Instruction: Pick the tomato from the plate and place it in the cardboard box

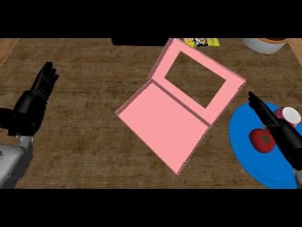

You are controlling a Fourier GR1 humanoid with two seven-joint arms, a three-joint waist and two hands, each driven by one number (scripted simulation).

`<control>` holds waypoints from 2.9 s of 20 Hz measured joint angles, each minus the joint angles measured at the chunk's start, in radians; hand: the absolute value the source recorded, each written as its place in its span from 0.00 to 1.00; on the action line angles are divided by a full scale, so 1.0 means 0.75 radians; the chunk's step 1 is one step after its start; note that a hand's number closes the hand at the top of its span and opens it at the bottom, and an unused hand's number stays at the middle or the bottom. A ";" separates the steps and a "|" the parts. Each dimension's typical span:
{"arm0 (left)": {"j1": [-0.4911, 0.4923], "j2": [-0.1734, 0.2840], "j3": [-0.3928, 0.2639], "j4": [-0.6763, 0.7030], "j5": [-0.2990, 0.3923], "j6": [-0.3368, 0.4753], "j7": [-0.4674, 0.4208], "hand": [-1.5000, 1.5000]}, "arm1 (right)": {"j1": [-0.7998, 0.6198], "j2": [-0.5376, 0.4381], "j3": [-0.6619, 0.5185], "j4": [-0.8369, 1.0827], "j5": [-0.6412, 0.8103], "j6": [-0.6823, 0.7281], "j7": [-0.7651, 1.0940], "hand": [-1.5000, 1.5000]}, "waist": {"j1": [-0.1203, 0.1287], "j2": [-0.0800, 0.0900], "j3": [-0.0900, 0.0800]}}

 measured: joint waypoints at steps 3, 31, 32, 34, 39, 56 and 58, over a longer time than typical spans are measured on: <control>-0.004 0.031 -0.007 -0.034 -0.022 -0.032 0.004 0.50 | -0.080 -0.076 -0.101 -0.035 -0.117 0.139 -0.032 0.00 | -0.014 0.001 0.007; 0.004 0.058 -0.142 -0.225 -0.154 -0.176 0.065 0.50 | -0.294 -0.803 -0.077 0.145 0.616 0.361 -0.985 0.00 | -0.011 0.004 0.012; 0.016 0.059 -0.138 -0.229 -0.159 -0.176 0.062 0.50 | -0.282 -0.814 -0.061 0.111 0.652 0.351 -0.977 0.00 | -0.015 0.003 0.012; 0.016 0.062 -0.116 -0.230 -0.156 -0.187 0.067 0.50 | -0.266 -0.827 -0.044 0.051 0.718 0.333 -0.954 0.00 | -0.023 0.002 0.012; 0.052 0.053 -0.087 -0.282 -0.165 -0.206 0.101 0.50 | -0.194 -0.820 -0.015 -0.110 0.854 0.351 -0.829 0.00 | -0.032 -0.001 0.011; 0.091 -0.053 0.004 -0.316 -0.291 -0.281 0.122 0.50 | -0.029 -0.562 -0.031 -0.318 1.235 0.446 -0.550 0.00 | -0.031 0.002 0.012; 0.084 -0.072 0.018 -0.289 -0.314 -0.298 0.101 0.50 | -0.022 -0.528 -0.053 -0.321 1.269 0.449 -0.560 0.00 | -0.032 0.002 0.012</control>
